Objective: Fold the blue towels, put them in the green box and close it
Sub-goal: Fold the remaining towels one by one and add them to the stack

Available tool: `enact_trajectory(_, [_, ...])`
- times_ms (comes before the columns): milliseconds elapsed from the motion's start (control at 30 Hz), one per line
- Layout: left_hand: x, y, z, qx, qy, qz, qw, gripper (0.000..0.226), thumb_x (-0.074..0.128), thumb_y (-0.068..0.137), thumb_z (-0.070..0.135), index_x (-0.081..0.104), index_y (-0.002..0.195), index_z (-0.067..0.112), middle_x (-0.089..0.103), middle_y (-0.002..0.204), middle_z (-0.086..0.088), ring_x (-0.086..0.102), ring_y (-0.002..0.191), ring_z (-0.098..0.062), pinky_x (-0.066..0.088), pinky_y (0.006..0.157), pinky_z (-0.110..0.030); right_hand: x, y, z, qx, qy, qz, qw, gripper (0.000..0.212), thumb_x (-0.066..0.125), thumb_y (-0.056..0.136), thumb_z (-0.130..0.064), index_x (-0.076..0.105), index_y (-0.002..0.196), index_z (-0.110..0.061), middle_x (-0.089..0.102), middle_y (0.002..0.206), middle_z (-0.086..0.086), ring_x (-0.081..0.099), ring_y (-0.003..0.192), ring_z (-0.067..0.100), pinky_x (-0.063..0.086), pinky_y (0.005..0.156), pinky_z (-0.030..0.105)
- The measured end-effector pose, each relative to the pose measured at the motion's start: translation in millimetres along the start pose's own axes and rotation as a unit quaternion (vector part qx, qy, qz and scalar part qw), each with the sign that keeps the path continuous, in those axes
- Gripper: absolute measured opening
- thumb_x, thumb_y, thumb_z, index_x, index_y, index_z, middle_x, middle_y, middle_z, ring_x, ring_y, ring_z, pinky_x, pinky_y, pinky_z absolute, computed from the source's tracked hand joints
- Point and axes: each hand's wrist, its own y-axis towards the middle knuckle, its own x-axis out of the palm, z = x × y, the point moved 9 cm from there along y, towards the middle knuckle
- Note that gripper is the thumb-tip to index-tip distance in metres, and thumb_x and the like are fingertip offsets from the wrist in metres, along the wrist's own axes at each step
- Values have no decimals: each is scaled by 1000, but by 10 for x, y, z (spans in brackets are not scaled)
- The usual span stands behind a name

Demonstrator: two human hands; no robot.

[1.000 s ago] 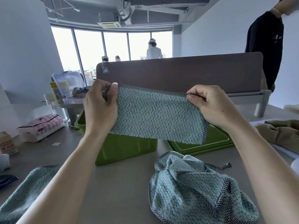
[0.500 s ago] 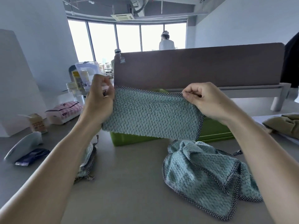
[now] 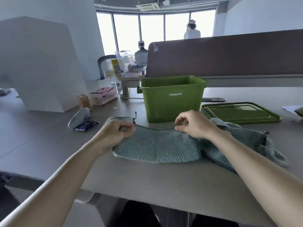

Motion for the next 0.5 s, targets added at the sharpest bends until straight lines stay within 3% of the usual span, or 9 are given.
enact_trajectory(100, [46,-148,-87,-13,86,-40,995,47,77,84,33,62,128,31,54,115,21,57,109,-3,46,102,-27,44,-62,-158,-31,-75,70,994,37,68,91,-33,62,125,-20,66,112,0,64,102,19,52,91,39])
enact_trajectory(200, [74,-264,29,13,134,-53,989,60,77,84,28,52,138,34,42,113,23,45,108,0,36,97,-19,184,-179,-434,-92,-105,83,987,41,54,97,-37,54,136,-23,54,137,0,53,124,23,44,103,44])
enact_trajectory(267, [74,-281,63,24,157,-57,986,59,78,84,25,53,136,33,41,114,25,41,114,-3,35,98,-19,426,-250,-540,-108,-101,15,989,49,45,100,-46,46,143,-24,44,149,-2,44,135,22,38,109,46])
enact_trajectory(333, [70,-284,35,14,157,-67,985,54,78,83,22,58,132,33,45,112,28,49,114,-7,42,103,-26,683,-322,-529,-98,-121,-78,985,64,37,97,-60,32,151,-26,29,160,-2,30,146,21,29,116,49])
enact_trajectory(433, [31,-252,6,-17,147,-63,987,53,80,79,15,62,126,34,54,113,16,61,106,-15,53,96,-37,915,-392,-366,-62,-178,-175,966,78,28,91,-75,13,156,-34,9,166,-5,8,153,20,10,122,51])
enact_trajectory(500, [0,-211,52,-27,127,-54,990,57,82,74,12,64,123,33,58,116,5,64,100,-18,57,87,-36,974,-414,-321,-55,-182,-197,962,79,24,90,-76,9,156,-36,4,167,-7,4,153,19,4,123,50])
